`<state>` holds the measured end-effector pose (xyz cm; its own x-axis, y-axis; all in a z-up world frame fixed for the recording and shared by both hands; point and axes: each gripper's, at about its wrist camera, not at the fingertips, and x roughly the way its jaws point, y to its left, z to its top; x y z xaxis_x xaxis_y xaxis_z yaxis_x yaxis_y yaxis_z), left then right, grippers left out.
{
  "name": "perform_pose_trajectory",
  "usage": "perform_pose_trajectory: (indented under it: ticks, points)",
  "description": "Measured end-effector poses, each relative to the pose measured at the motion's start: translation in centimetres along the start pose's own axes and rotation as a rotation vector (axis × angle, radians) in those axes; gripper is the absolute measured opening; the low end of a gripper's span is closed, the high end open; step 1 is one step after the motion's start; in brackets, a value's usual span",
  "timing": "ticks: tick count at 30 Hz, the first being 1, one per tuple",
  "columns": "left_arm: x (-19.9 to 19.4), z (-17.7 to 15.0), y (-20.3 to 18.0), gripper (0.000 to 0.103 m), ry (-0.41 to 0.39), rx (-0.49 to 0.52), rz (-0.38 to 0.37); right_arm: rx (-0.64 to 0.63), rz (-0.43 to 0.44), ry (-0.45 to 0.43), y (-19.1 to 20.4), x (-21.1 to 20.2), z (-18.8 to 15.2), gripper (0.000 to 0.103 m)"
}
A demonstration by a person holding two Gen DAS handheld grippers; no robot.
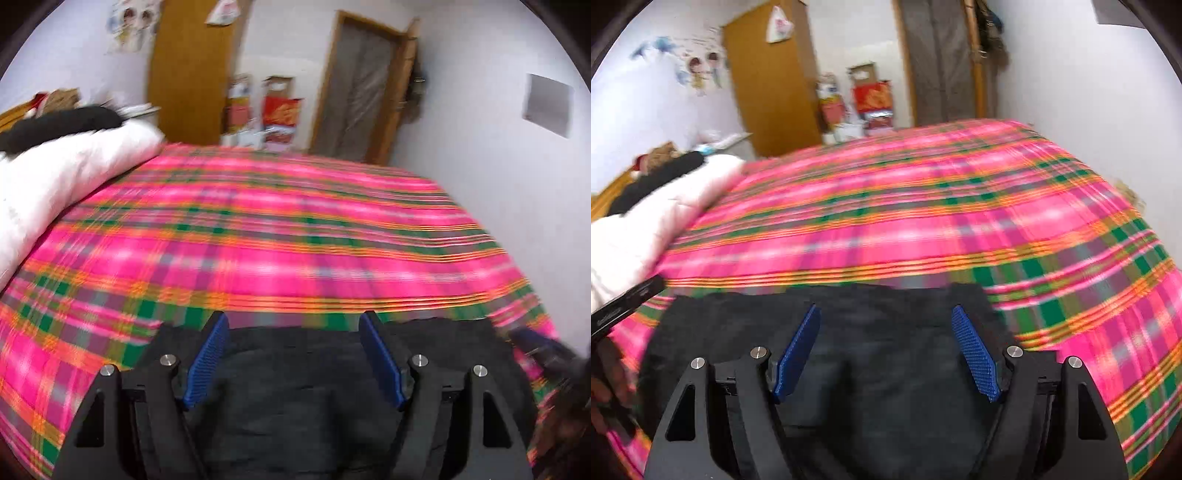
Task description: Fold large clothes
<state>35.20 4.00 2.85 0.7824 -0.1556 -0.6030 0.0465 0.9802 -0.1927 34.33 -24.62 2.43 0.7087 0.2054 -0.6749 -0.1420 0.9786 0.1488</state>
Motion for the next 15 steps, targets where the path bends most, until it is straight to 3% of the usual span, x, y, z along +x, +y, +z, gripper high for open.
perform_pose_trajectory:
  ticks: [2, 6, 7, 9, 15]
  points:
    - [1.3, -0.3, -2.5, 0.075, 0.019, 0.056, -0.037, -0.032, 0.007, 0.053, 1.6, 2.6, -0.7, 0.074]
    - [8.0, -3.5, -4.2, 0.075, 0.208, 0.092, -0.014, -0.005, -0.018, 0.122, 0.5, 7.2, -2.4, 0.074]
    - [9.1, -4.3, -3.6, 0.076, 0.223, 0.071, -0.02, 0.005, -0.008, 0.12, 0.2, 7.7, -2.7, 0.074]
    - [9.9, -4.7, -3.2, 0.076, 0.214, 0.045, -0.029, -0.025, -0.015, 0.117, 0.1, 8.6, -3.2, 0.074]
    - [11.1, -6.0, -4.0, 0.077, 0.191, 0.09, 0.011, -0.019, -0.017, 0.094, -0.3, 9.7, -4.3, 0.074]
